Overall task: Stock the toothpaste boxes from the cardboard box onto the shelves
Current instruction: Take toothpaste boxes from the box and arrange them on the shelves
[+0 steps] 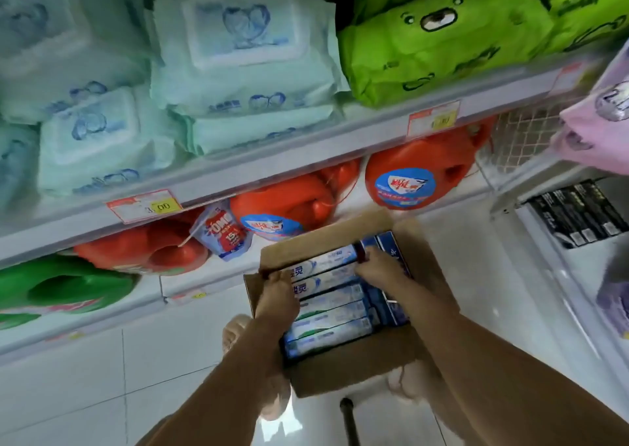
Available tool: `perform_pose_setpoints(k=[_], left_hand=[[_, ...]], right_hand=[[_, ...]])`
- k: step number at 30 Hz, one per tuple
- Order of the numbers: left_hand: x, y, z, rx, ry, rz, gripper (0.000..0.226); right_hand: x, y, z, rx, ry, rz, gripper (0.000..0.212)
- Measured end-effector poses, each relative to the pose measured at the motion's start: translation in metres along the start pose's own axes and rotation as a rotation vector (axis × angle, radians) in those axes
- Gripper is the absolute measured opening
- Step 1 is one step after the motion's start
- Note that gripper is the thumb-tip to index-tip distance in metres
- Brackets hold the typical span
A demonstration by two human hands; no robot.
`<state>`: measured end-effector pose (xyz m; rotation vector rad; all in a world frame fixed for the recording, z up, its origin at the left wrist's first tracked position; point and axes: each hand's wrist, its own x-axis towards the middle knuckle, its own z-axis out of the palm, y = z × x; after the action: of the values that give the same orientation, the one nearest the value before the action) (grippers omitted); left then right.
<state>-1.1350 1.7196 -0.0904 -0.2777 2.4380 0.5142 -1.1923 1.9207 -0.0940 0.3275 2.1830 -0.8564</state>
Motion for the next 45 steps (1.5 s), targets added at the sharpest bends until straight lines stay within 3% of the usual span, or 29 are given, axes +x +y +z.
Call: perform_pose_setpoints(k=[1,5,12,16,20,24,27,29,32,35,37,39,43,45], left_hand=[[0.006,-0.003,0.006,0.035,-0.012,-0.019,0.055],[0.023,-0.014,0.022,0.029,0.014,-0.078,0.055],[0.035,-0.027,0.033,-0.012,0.135,-0.038,0.065],[0.031,-0.025,0.029,0.007,0.107,-0.013,0.066],[0.022,-0.019,0.022,0.066,0.021,0.014,0.085],[0.009,-0.008,0.011,0.087,0.049,0.060,0.093],[-0.009,0.010,-0.010,0.132,0.053,0.162,0.084],[-0.024,0.023,-0.027,0.028,-0.019,0.240,0.074],[-0.056,0.040,-0.051,-0.221,-0.133,0.277,0.076],[-0.095,0.061,-0.071,-0.449,-0.178,0.250,0.071],[-0.123,0.078,-0.084,-0.630,-0.210,0.271,0.047],[-0.155,0.099,-0.099,-0.750,-0.202,0.338,0.020],[-0.202,0.114,-0.124,-0.854,-0.195,0.426,0.018],[-0.217,0.109,-0.134,-0.884,-0.183,0.430,0.054]], right_hand=[[0.011,-0.004,0.004,0.073,-0.017,0.022,0.010],[0.043,-0.007,0.023,0.263,-0.126,0.126,0.056],[0.056,-0.004,0.052,0.618,-0.063,0.213,0.086],[0.041,-0.003,0.053,0.554,0.057,0.084,0.076],[0.017,-0.014,0.043,0.393,0.161,0.013,0.069],[-0.015,-0.027,0.017,0.311,0.159,0.038,0.061],[-0.044,-0.032,-0.015,0.313,0.133,0.056,0.058],[-0.067,-0.034,-0.038,0.334,0.130,0.067,0.060],[-0.109,-0.042,-0.074,0.594,0.075,0.034,0.071],[-0.158,-0.054,-0.097,0.771,-0.082,-0.165,0.050],[-0.188,-0.059,-0.097,0.749,-0.049,-0.273,0.053],[-0.215,-0.066,-0.085,0.624,0.033,-0.348,0.042],[-0.253,-0.068,-0.076,0.522,0.130,-0.437,0.047],[-0.276,-0.075,-0.084,0.582,0.142,-0.455,0.050]])
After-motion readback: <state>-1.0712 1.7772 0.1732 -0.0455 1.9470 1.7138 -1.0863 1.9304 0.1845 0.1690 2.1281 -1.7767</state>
